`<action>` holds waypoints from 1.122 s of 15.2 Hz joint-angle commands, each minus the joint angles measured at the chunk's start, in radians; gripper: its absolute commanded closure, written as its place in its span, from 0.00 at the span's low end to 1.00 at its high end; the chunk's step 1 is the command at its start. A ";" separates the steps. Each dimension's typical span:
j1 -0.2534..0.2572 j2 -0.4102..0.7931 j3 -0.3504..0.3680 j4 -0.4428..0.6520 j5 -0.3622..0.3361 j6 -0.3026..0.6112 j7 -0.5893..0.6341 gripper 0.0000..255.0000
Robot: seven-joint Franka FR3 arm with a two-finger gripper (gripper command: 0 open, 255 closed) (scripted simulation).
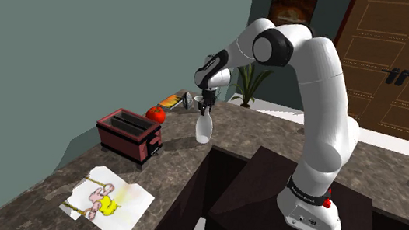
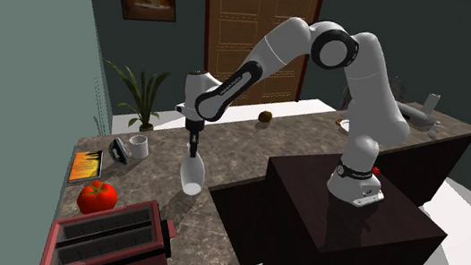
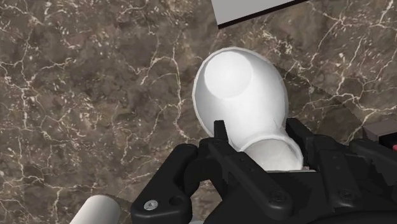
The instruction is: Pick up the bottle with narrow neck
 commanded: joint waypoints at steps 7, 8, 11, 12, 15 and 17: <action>0.000 0.002 0.001 0.000 0.001 0.001 0.000 1.00; 0.000 0.001 0.000 0.000 0.001 0.001 0.000 1.00; 0.005 -0.027 -0.006 0.000 -0.009 -0.027 0.006 1.00; 0.006 -0.036 -0.008 0.001 -0.012 -0.037 0.008 1.00; 0.011 -0.063 -0.015 0.004 -0.021 -0.066 0.014 1.00; 0.013 -0.080 -0.018 0.007 -0.027 -0.086 0.018 1.00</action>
